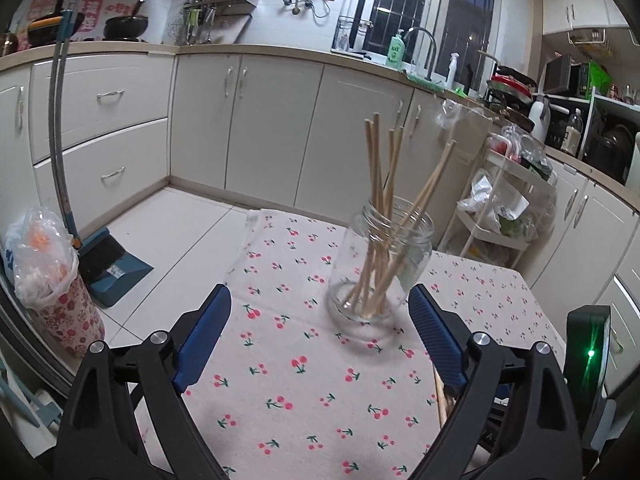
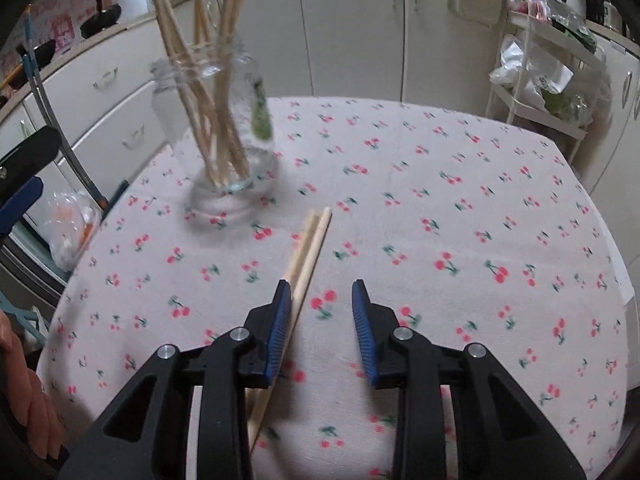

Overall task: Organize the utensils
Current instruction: 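Return both tools to the remaining sticks and close the right tool on one, then close the left tool on a loose stick while the right tool lifts its stick upright, then lower the upright stick in the left tool into the jar and open it, then lower the upright stick in the right tool into the jar and open it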

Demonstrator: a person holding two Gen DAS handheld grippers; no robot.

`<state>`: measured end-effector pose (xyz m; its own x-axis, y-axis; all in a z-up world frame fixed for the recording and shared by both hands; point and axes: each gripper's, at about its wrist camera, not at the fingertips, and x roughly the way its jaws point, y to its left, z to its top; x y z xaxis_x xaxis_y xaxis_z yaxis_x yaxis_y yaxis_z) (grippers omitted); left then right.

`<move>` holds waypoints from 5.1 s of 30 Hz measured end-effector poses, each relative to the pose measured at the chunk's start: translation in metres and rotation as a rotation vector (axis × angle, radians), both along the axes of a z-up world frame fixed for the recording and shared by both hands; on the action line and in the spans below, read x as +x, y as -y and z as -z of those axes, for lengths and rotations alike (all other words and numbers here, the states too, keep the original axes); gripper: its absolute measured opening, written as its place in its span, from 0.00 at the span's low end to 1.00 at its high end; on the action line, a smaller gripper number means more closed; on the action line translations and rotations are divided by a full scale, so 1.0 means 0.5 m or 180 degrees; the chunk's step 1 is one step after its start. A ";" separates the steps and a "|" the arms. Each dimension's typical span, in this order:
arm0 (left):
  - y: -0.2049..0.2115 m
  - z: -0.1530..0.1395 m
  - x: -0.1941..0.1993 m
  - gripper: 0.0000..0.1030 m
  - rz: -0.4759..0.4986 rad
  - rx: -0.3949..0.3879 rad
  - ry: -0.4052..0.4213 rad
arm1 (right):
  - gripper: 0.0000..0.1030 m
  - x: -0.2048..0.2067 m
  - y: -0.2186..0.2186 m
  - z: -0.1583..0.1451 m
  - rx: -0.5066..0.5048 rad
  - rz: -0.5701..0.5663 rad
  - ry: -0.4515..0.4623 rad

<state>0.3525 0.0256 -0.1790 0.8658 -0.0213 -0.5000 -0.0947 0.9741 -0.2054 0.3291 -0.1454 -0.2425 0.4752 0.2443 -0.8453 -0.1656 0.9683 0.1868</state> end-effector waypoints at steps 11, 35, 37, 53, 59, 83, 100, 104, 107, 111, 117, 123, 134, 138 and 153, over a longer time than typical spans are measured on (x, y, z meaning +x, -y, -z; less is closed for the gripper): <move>0.120 0.039 0.058 0.85 0.0411 0.0287 -0.0512 | 0.06 -0.011 0.069 -0.008 0.0001 0.0106 -0.0071; 0.287 0.151 0.190 0.18 0.0961 0.0741 -0.1336 | 0.18 0.028 0.134 0.007 -0.0218 -0.0027 -0.0138; 0.290 0.149 0.198 0.05 0.1030 0.0667 -0.1381 | 0.09 0.027 0.123 0.008 -0.0328 -0.0110 -0.0083; 0.064 -0.098 0.067 0.04 0.0504 -0.0160 0.0305 | 0.06 -0.025 0.196 -0.062 0.1714 0.0741 0.0420; 0.040 -0.188 0.078 0.04 0.0220 -0.0171 0.0833 | 0.06 -0.028 0.195 -0.110 0.1828 0.0848 0.0704; 0.014 -0.236 0.231 0.04 -0.0227 -0.0551 0.1382 | 0.06 -0.035 0.208 -0.086 0.1882 0.0943 0.0714; 0.024 -0.211 0.279 0.04 -0.0439 -0.0512 0.1676 | 0.06 -0.025 0.213 -0.054 0.1987 0.0979 0.0592; 0.039 -0.191 0.280 0.05 -0.0430 -0.0412 0.1675 | 0.06 -0.024 0.213 -0.053 0.1973 0.0991 0.0595; 0.041 -0.177 0.277 0.04 -0.0451 -0.0378 0.1668 | 0.06 -0.023 0.211 -0.049 0.1972 0.0994 0.0577; 0.039 -0.164 0.276 0.05 -0.0468 -0.0338 0.1671 | 0.06 -0.022 0.207 -0.047 0.1973 0.0981 0.0554; 0.037 -0.158 0.264 0.05 -0.0500 -0.0252 0.1733 | 0.06 -0.020 0.205 -0.042 0.1986 0.0990 0.0532; 0.045 -0.162 0.250 0.05 -0.0497 -0.0145 0.1813 | 0.06 -0.018 0.207 -0.039 0.1997 0.0986 0.0524; 0.061 -0.168 0.252 0.05 -0.0446 -0.0058 0.1828 | 0.06 -0.017 0.210 -0.031 0.2044 0.0977 0.0488; 0.064 -0.156 0.246 0.05 -0.0365 0.0006 0.1751 | 0.06 -0.020 0.207 -0.036 0.2046 0.0976 0.0505; 0.060 -0.155 0.190 0.55 0.0020 0.0376 0.1395 | 0.06 0.028 0.162 -0.161 0.2173 0.0896 0.1028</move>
